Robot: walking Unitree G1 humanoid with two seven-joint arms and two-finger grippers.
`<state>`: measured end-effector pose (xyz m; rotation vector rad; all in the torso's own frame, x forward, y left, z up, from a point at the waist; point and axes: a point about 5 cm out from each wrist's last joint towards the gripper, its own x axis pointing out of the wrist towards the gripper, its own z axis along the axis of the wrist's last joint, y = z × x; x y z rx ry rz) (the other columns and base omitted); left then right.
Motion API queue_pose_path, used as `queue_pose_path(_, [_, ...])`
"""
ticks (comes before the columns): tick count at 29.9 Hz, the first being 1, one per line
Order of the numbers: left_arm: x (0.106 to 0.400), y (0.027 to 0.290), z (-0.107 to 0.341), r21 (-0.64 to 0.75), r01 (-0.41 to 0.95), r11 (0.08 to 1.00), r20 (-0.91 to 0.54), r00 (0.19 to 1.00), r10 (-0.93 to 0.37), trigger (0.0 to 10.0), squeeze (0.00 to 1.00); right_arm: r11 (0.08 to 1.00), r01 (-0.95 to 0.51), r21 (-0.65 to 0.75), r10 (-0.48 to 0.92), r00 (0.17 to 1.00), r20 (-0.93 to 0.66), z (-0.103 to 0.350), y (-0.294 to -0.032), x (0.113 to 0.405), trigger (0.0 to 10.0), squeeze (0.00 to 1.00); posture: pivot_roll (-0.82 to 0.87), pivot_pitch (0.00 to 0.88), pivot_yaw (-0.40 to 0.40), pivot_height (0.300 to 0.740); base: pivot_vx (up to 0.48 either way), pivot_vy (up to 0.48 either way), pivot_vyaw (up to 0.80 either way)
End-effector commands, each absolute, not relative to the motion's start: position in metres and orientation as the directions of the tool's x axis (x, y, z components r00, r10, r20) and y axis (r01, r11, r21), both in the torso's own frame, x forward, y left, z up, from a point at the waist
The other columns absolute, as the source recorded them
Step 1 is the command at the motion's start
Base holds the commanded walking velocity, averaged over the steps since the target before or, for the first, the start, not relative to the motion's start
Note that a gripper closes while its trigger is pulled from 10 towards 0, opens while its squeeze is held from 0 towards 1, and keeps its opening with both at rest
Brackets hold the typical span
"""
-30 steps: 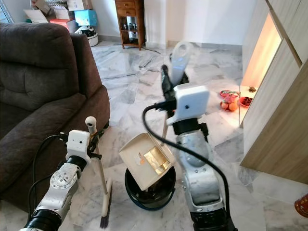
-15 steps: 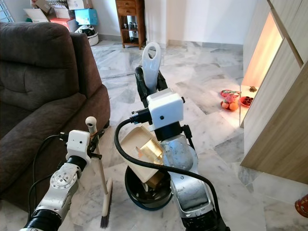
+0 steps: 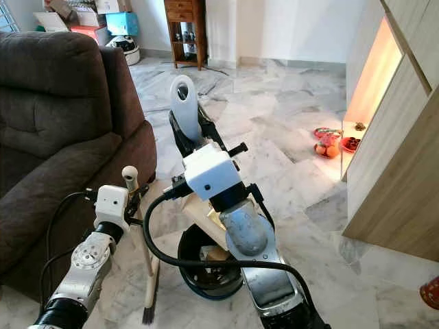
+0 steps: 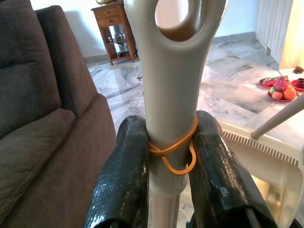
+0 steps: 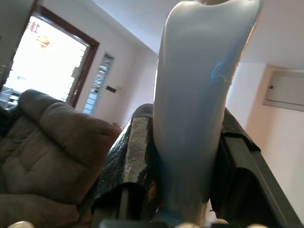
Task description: Sweep floor
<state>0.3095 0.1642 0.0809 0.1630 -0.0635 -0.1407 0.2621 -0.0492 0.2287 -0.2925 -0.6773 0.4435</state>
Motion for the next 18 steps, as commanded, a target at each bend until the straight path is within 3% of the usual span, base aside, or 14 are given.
queue_pose_path(1, [0.3139, 0.1663, 0.0942, 0.184, 0.12, 0.976, 0.115, 0.983, -0.142, 10.0, 0.0, 0.849, -0.294, -0.439, 0.519, 0.618, 0.59, 0.242, -0.0434, 0.255, 10.0, 0.0, 0.03, 0.0, 0.068, 0.74, 0.0, 0.0, 0.0])
queue_pose_path(13, [0.3141, 0.1659, 0.0946, 0.184, 0.121, 0.975, 0.118, 0.982, -0.144, 10.0, 0.0, 0.823, -0.315, -0.473, 0.559, 0.602, 0.57, 0.2391, -0.0378, 0.253, 10.0, 0.0, 0.04, 0.0, 0.065, 0.74, 0.0, 0.0, 0.0])
queue_pose_path(18, [0.3143, 0.1656, 0.0951, 0.184, 0.12, 0.976, 0.121, 0.982, -0.144, 10.0, 0.0, 0.855, -0.244, -0.457, 0.498, 0.63, 0.596, 0.2427, -0.0456, 0.2589, 10.0, 0.0, 0.04, 0.0, 0.065, 0.74, 0.0, 0.0, 0.0])
